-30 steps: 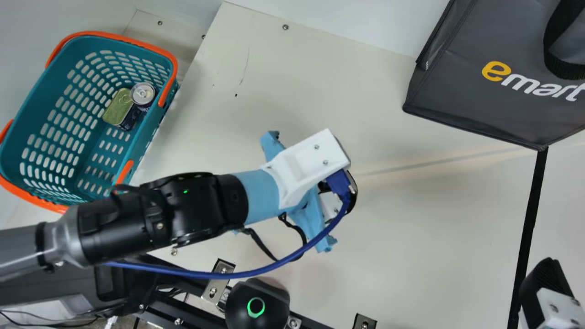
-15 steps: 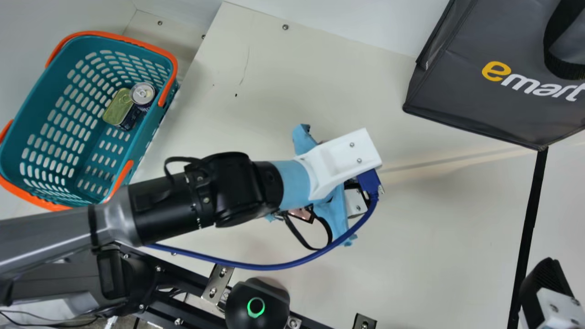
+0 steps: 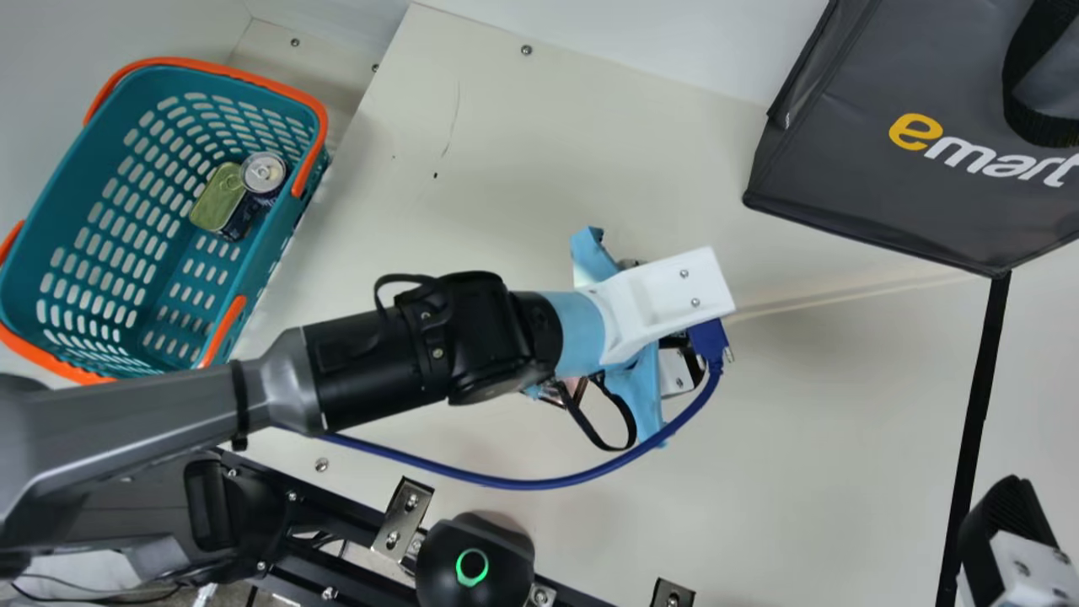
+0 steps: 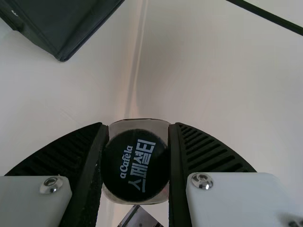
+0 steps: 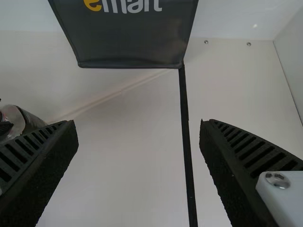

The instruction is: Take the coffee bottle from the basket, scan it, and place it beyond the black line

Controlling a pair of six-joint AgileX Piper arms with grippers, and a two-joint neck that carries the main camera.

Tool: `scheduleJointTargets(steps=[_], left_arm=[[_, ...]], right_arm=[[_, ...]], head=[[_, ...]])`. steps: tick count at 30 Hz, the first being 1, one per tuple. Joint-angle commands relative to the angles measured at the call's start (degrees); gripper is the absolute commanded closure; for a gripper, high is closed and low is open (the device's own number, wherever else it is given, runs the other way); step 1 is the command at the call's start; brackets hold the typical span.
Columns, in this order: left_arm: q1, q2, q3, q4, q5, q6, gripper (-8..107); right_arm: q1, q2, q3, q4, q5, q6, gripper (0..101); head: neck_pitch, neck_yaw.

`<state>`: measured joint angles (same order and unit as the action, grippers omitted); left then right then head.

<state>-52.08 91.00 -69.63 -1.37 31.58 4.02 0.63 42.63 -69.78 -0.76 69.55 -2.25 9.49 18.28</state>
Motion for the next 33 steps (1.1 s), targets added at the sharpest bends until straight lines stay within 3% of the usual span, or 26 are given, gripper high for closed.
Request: scheduleJointTargets(steps=[1, 9, 33], left_arm=[[0.09, 0.38, -0.11, 0.10, -0.09, 0.14, 89], [0.27, 1.41, -0.75, 0.06, -0.05, 0.12, 89], [0.14, 2.75, -3.02, 2.50, 1.49, -3.58, 9]], right_arm=[[0.00, 0.00, 0.00, 0.00, 0.00, 0.00, 10], [0.00, 0.00, 0.00, 0.00, 0.05, 0.00, 10], [0.00, 0.00, 0.00, 0.00, 0.00, 0.00, 10]], head=[[-1.57, 0.14], [-1.57, 0.14], [-1.57, 0.14]])
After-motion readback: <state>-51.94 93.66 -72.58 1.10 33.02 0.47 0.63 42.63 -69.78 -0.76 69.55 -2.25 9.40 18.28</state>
